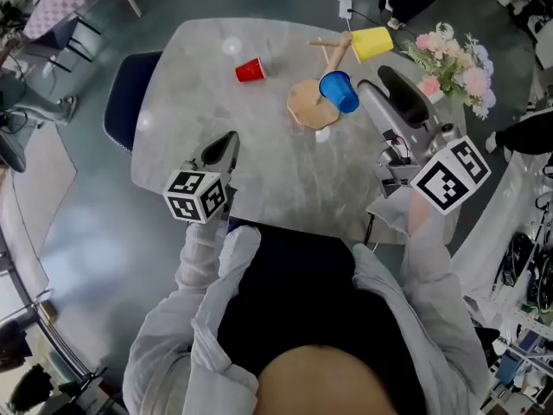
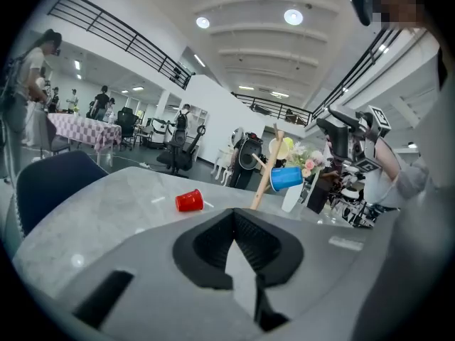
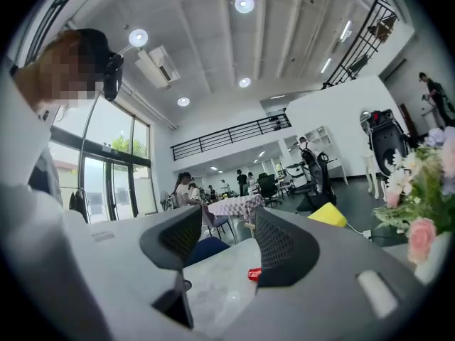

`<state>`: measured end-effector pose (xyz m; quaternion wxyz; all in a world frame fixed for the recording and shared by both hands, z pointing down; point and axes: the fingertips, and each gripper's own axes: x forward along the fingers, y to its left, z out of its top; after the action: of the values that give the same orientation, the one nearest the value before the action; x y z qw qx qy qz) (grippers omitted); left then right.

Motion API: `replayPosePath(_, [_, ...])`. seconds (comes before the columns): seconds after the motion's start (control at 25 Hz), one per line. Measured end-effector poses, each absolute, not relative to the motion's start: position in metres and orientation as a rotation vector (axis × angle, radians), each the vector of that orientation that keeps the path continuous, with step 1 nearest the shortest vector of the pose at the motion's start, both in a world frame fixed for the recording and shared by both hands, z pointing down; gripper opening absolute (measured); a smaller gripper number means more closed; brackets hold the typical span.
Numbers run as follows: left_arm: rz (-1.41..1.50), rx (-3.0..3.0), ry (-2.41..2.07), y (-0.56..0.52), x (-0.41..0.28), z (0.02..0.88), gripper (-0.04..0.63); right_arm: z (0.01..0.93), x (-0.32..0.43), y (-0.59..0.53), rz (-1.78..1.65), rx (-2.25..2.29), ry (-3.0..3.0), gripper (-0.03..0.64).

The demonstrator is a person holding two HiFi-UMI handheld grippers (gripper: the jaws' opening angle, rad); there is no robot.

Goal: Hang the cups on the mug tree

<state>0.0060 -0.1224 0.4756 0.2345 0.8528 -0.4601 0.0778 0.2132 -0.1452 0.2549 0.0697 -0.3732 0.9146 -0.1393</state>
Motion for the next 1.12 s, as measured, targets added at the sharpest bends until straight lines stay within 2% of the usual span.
replayPosePath(0.32, [0.205,2.306,-1.306,-0.138,-0.081,0.478,0.0,0.296,0.077,-0.152,-0.453,-0.975,3.009,0.232])
replayPosePath(0.64, [0.15,2.259,-1.349,-0.162,-0.161,0.488,0.0,0.398,-0.017,-0.217,-0.174,-1.09,3.429,0.232])
replayPosePath(0.88, [0.069,2.174,-1.298,-0.178,-0.203,0.515,0.0,0.477,-0.054,-0.273,0.31,-1.208,3.772,0.251])
replayPosePath(1.12, [0.102,2.117,-1.246,-0.188,-0.223,0.544,0.0,0.562,-0.047,-0.317,1.053,-0.952,4.179,0.284])
